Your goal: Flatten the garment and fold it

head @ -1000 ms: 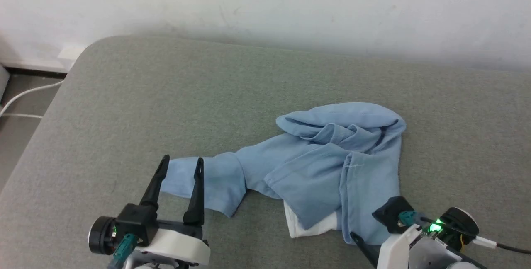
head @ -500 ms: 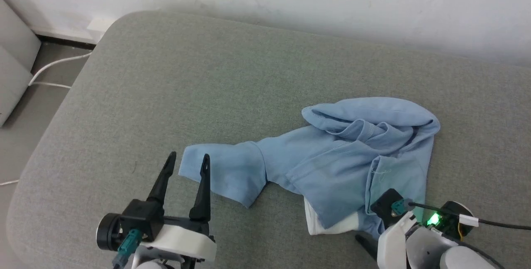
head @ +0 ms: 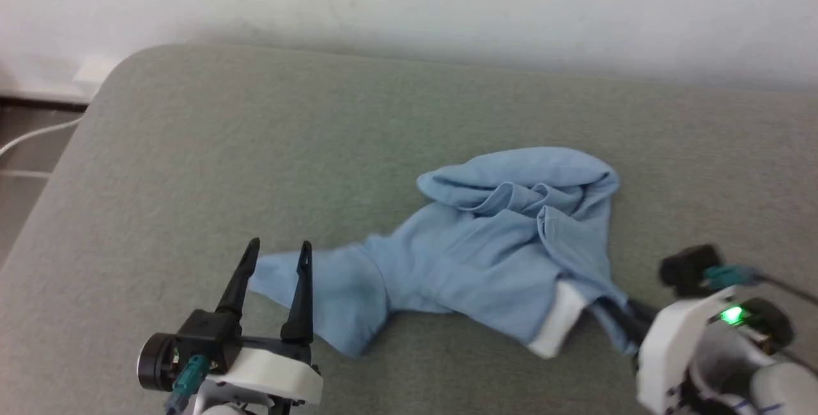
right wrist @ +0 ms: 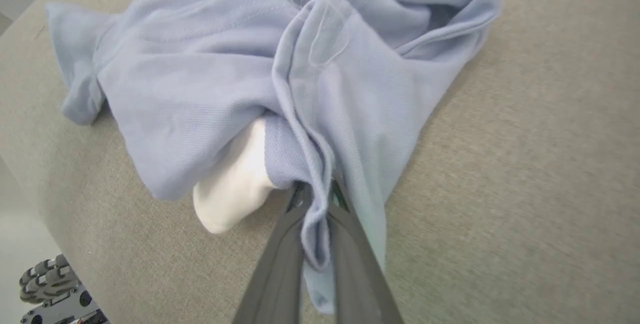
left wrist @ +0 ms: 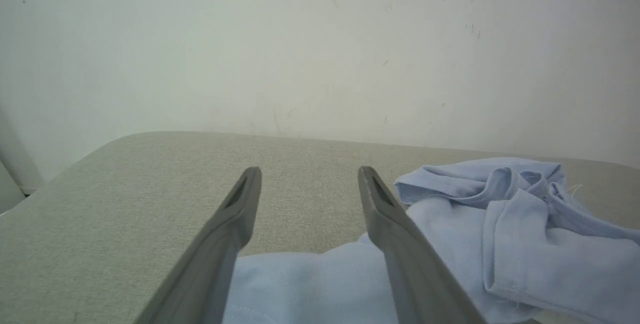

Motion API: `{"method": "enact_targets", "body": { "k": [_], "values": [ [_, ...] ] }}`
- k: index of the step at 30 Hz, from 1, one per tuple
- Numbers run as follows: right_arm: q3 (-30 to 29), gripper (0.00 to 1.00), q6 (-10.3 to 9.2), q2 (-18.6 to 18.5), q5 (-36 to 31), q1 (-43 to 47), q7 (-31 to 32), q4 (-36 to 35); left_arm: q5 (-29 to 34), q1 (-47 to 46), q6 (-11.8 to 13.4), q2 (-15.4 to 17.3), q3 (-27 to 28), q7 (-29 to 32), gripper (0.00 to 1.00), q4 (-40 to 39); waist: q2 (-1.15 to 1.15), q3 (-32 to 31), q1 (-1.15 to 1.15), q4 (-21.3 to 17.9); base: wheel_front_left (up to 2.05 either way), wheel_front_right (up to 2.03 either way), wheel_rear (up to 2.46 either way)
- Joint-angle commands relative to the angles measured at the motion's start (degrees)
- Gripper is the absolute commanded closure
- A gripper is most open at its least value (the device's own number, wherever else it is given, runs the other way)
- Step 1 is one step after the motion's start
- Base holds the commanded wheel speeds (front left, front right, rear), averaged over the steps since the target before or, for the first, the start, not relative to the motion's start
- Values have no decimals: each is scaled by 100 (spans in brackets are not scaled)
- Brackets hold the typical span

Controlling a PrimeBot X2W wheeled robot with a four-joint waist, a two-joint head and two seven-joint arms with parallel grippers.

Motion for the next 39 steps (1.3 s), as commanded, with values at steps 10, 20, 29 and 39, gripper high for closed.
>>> {"method": "enact_targets", "body": {
  "k": [10,20,29,39],
  "values": [
    [-2608,100,-11,977,-188,385,96,487,57,-122,-81,-28,0,-27,0,43,0,-28,0,-811,0,0,0],
    [-3779,0,-11,1530,-1662,-294,-912,1904,62,-201,-131,-34,-15,-27,0,178,0,19,0,-734,0,0,0],
    [-3000,0,-11,1531,-1747,-156,-2210,1006,7,-107,-193,-37,-72,-27,0,160,0,-218,0,-859,0,0,0],
    [-1686,0,-11,1318,-1583,620,-1875,223,-72,-111,-288,-39,-334,-27,0,164,0,-286,0,-1002,0,0,0]
  ]
}}
